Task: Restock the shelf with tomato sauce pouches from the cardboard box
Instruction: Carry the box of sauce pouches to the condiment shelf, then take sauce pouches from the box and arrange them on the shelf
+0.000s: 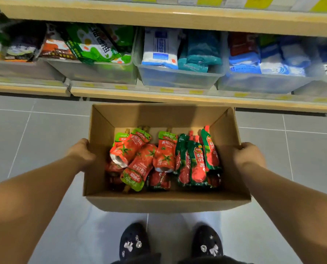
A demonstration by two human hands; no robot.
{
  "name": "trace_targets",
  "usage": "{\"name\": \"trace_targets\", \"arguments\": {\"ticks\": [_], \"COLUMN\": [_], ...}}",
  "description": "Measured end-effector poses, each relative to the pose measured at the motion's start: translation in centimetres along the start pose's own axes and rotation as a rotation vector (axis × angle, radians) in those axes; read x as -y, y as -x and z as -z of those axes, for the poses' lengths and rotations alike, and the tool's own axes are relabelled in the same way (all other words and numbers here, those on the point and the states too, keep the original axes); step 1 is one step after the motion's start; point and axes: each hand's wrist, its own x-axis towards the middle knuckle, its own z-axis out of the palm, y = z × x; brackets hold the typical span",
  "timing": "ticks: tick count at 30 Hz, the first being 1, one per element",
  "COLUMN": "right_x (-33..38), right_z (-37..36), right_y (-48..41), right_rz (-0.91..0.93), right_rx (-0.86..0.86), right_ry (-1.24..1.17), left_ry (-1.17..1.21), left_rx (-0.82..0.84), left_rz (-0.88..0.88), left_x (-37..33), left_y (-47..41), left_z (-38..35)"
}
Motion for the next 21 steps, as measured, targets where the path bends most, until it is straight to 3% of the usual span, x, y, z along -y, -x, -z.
{"name": "trace_targets", "arguments": {"ticks": [7,9,12,14,16,21], "right_x": [2.0,3.2,5.6,6.5,6.2,4.8], "right_z": [-0.4,-1.0,-2.2,-3.4,-5.0,-8.5], "right_y": [-0.2,-0.1,0.3,0.1,-0.6,-3.9], "right_rz": [-0.027,0.190,0.584,0.552,0.405,0.066], "right_rx": [-0.041,-0.172,-0.237,-0.071,0.113,0.320], "right_ry": [-0.049,0.095,0.102,-0.041,-0.088,0.160], "left_ry": [-0.111,-0.263,-0.438,-0.379,-0.360,-0.222], "left_rx": [-0.085,-0.175,-0.356,-0.253,-0.038,0.255], "left_rz": [-0.050,-0.123,-0.440,-0.566,-0.574,-0.576], "left_x": [-2.8,-4.0,-7.2,-10.4,-13.3,-17.1], "left_y": [-1.3,-0.9,0.5,1.6,2.2,1.5], "left_z": [1.3,1.3,0.3,-1.5,-4.3,-12.2]}}
